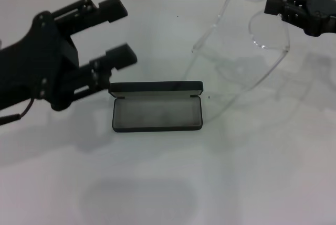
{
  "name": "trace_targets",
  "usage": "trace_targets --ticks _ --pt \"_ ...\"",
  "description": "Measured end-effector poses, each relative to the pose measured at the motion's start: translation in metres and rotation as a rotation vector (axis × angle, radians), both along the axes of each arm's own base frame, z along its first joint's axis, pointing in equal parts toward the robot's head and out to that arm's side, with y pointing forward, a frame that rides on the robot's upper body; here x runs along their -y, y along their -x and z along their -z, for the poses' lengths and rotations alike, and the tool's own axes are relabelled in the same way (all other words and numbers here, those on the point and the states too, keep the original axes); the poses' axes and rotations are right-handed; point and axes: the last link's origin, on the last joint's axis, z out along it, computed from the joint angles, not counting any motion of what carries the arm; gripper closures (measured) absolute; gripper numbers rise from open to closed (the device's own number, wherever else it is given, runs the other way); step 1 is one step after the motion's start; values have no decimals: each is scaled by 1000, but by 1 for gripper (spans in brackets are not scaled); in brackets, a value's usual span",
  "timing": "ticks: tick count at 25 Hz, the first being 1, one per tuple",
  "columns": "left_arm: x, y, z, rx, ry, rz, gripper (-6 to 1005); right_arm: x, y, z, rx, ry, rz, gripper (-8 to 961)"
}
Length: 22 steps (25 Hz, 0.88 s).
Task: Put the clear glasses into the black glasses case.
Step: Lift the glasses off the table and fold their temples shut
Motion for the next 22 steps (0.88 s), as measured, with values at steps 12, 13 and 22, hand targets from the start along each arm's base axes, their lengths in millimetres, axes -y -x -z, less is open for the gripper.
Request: trace_targets --ticks 12,13,22 --pt "-31 -41 13 8 4 81 607 12 -2 19 -100 88 10 888" --pt "-33 -44 16 -1 2 88 646 13 -2 20 -108 96 9 888" --pt "-47 -63 31 -56 -50 144 946 24 3 23 -168 162 -27 888"
